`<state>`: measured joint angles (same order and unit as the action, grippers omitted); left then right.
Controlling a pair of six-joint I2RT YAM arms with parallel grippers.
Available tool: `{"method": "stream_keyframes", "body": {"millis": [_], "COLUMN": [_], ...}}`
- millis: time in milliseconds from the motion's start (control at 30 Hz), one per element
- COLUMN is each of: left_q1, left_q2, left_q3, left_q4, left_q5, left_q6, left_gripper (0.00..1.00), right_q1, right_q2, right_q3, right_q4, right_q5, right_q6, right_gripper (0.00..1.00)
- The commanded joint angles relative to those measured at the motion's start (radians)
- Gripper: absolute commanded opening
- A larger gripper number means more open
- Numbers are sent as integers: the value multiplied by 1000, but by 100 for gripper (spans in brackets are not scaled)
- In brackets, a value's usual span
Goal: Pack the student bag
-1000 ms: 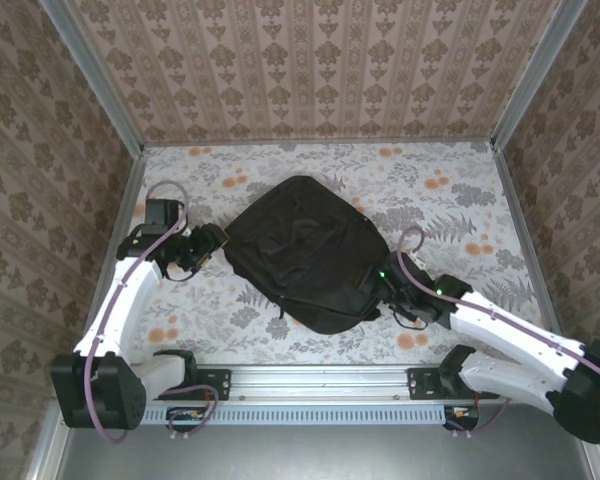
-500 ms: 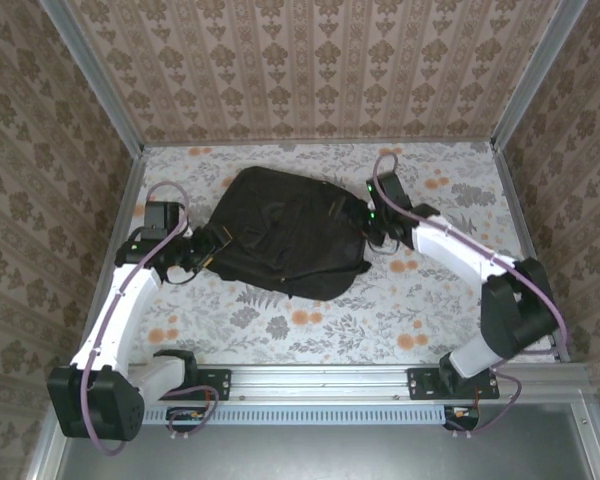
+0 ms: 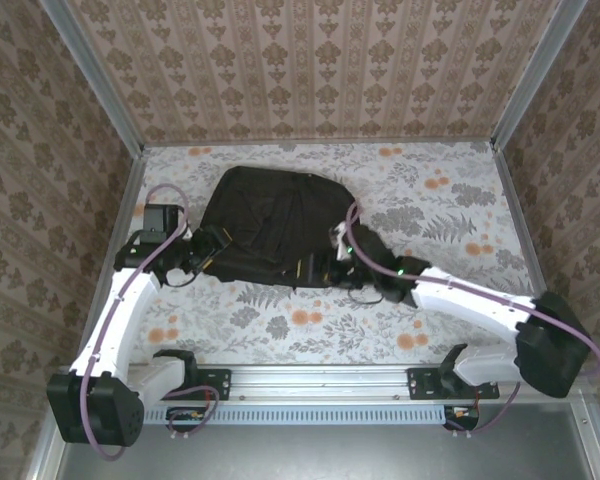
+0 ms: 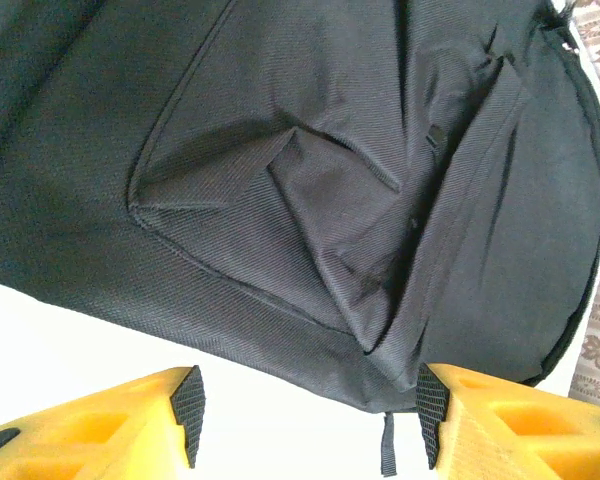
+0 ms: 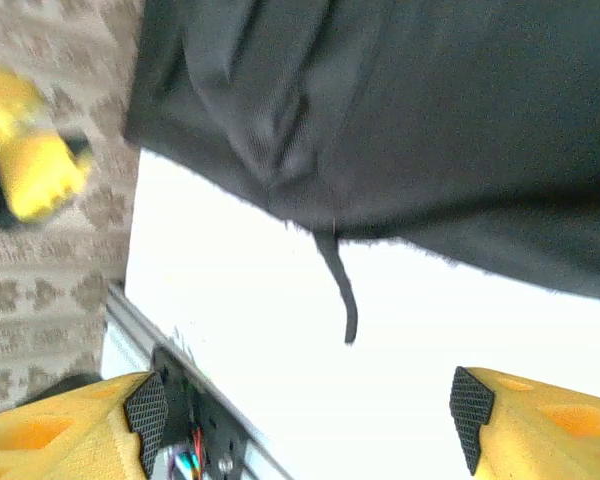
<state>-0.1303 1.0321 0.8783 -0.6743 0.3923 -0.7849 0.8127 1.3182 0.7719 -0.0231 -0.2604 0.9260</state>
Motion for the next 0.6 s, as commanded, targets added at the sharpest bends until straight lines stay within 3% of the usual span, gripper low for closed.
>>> {"method": "stream_keyframes", "body": {"millis": [0, 300, 433, 567], "left_q1": [3, 9, 11, 14], "left_q2": [2, -33, -44, -47], "left_q3": [49, 25, 13, 10], "left_q4": [-10, -8, -8, -12], "left_q5": [6, 20, 19, 15], "left_q6": [25, 1, -4, -10], "left_gripper": [61, 61, 61, 61], "right_q1": [53, 70, 67, 63], "right_q2": [105, 274, 291, 308], "right_q3": [-36, -43, -45, -42], "right_q4": [256, 437, 458, 460], "right_q5": [-21, 15, 28, 33], "right_q6": [99, 150, 154, 164], "right_gripper": [77, 68, 56, 37]}}
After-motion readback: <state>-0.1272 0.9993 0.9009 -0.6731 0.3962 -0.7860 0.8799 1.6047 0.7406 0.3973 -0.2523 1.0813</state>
